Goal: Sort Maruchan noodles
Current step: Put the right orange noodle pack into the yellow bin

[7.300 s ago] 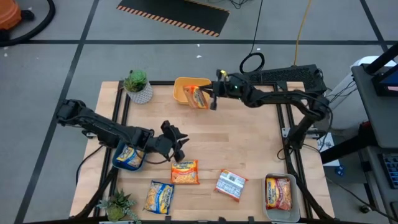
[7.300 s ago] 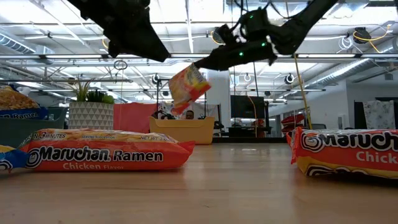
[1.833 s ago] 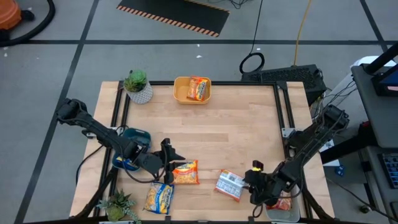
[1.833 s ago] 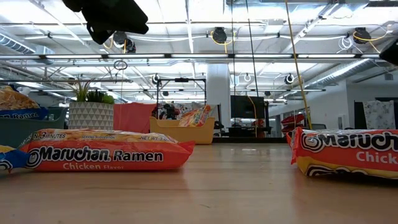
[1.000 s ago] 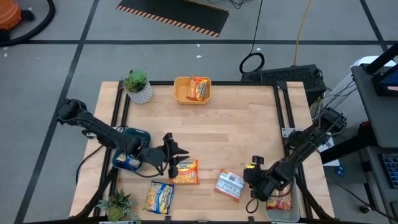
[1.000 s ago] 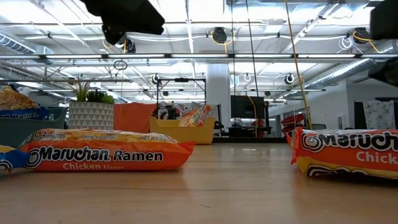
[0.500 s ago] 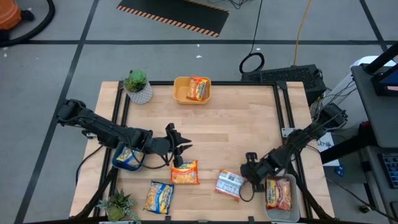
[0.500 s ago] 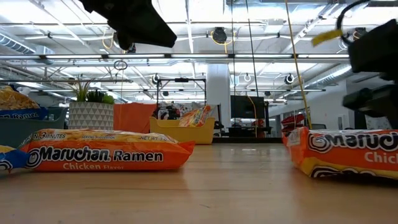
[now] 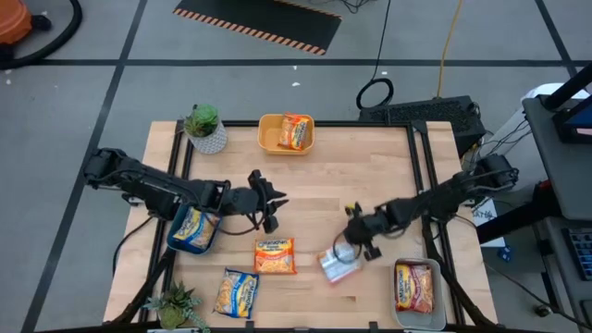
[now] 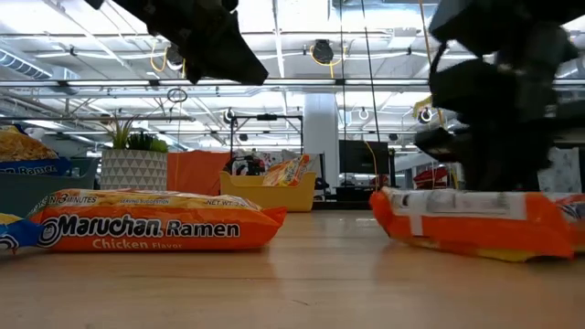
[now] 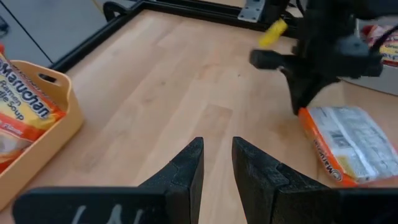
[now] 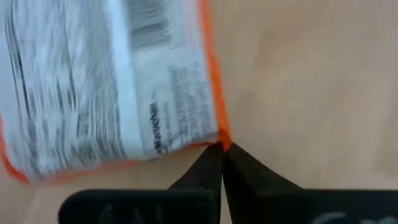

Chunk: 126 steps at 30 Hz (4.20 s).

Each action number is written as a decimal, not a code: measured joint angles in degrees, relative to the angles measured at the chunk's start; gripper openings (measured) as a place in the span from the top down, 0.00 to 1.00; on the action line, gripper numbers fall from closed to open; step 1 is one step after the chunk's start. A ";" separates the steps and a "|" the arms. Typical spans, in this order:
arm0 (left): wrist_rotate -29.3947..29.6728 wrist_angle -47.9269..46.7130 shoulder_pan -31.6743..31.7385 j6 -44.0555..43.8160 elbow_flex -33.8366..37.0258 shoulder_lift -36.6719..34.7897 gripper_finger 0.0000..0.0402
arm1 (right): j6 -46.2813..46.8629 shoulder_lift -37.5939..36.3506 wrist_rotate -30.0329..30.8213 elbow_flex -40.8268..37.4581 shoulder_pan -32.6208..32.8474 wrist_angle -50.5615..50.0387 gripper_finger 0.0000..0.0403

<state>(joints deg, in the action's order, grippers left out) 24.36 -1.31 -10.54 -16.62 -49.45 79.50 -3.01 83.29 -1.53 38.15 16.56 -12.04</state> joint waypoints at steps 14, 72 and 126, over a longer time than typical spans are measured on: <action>-4.41 5.71 4.28 -1.73 0.00 0.00 0.78 | -15.90 -18.03 13.95 0.13 -11.85 0.52 1.00; -9.38 19.42 9.25 -1.90 -25.94 41.40 0.45 | -2.40 -21.08 20.74 0.24 -19.77 0.56 1.00; 9.83 -7.55 28.43 30.05 -25.25 20.21 0.67 | -3.65 -56.40 25.35 0.20 -18.69 -11.65 0.60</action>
<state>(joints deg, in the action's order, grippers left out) 34.19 -8.86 17.89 13.43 -74.71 99.71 -6.66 26.89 23.81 38.35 -2.13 -23.69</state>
